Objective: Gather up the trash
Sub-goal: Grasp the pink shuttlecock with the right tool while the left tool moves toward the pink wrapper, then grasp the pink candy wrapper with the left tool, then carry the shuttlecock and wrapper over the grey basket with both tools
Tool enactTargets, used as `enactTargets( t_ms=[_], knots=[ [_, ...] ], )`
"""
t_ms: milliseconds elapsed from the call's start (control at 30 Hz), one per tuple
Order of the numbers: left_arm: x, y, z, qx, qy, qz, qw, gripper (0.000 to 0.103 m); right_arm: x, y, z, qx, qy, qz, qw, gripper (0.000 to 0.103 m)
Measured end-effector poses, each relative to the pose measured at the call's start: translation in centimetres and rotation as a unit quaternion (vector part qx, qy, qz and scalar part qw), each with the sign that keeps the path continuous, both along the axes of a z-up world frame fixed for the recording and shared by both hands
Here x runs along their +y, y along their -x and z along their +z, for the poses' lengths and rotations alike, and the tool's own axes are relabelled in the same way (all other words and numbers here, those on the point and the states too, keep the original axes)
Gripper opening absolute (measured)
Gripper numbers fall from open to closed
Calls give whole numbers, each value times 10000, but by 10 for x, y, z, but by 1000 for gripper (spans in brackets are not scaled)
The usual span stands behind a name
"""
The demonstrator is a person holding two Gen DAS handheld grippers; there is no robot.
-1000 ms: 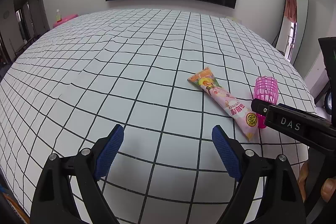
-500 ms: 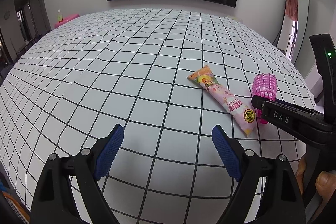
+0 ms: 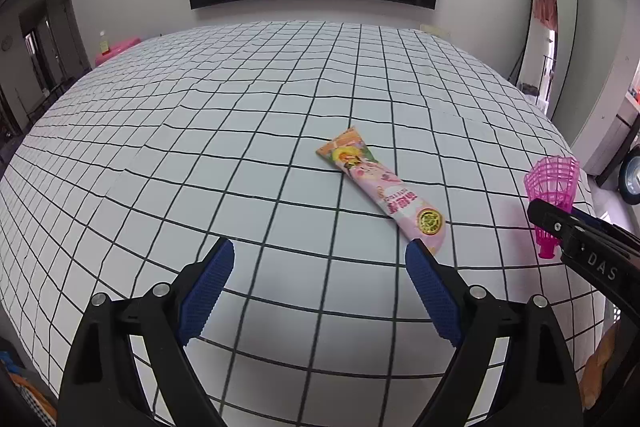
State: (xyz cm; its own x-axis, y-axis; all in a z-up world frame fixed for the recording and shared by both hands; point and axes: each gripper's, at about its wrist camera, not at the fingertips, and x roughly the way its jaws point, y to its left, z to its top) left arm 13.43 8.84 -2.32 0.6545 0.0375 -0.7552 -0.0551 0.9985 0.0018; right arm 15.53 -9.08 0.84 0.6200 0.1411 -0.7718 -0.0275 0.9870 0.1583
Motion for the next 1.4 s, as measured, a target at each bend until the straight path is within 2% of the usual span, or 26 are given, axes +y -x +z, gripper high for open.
enactTargets(
  t_ms=[200, 467, 733, 1133, 1267, 1400],
  knots=[
    [-27, -9, 1, 44, -4, -148, 9999, 86, -36, 19, 3, -67, -3, -200, 9998, 43],
    [-53, -32, -2, 159, 55, -151, 9997, 88, -62, 28, 1, -126, -119, -280, 9995, 43],
    [-51, -60, -12, 362, 164, 212, 9990, 88, -73, 29, -7, -117, -338, -179, 9992, 43],
    [-42, -72, -35, 582, -32, 566, 9967, 88, -83, 31, -15, -124, -572, -128, 9982, 43],
    [-43, -71, -36, 558, -54, 547, 9969, 78, -89, 31, -19, -97, -639, -144, 9978, 43],
    [-49, -70, -34, 504, -5, 348, 9981, 54, -92, 32, -20, -94, -664, -172, 9976, 43]
  ],
)
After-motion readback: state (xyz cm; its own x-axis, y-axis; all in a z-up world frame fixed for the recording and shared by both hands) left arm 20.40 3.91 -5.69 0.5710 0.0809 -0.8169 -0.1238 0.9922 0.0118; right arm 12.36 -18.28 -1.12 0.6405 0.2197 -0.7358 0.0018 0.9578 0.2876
